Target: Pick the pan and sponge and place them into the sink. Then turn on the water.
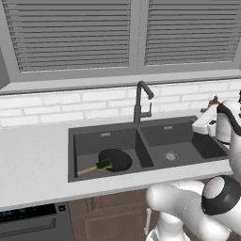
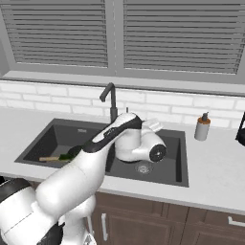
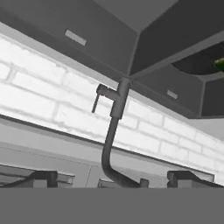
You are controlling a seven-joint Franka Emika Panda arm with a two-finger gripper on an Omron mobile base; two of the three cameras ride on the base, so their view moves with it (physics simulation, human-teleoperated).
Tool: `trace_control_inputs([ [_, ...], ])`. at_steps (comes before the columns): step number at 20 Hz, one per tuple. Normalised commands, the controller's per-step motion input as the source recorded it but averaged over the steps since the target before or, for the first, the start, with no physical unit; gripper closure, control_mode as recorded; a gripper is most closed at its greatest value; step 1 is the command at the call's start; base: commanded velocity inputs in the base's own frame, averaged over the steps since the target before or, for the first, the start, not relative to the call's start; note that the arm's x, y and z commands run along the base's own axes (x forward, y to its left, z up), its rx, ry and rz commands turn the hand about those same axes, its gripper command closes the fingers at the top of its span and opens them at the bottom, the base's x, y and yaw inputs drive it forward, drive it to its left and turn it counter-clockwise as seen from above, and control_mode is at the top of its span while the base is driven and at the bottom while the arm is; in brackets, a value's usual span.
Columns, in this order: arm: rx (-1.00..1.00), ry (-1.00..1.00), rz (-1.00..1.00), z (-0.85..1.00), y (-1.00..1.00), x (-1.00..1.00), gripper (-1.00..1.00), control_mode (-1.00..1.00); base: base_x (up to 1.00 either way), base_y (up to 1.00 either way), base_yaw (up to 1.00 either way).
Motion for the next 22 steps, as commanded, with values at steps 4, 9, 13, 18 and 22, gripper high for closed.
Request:
trace_control_inputs([
  [4,0.11,0.00,0.00,-0.18,0.00,0.48,-1.00,-1.00,0.00,0.00,0.00],
  [9,0.07,-0.01,0.00,-0.27,0.06,0.43,-1.00,-1.00,0.00,0.00,0.00],
  [13,0.03,-0.03,0.00,-0.36,0.13,0.36,-1.00,-1.00,0.00,0.00,0.00],
  [18,0.00,-0.04,0.00,-0.35,0.17,0.26,-1.00,-1.00,0.00,0.00,0.00],
  [22,0.00,-0.10,0.00,-0.15,0.12,0.10,-1.00,-1.00,0.00,0.00,0.00],
])
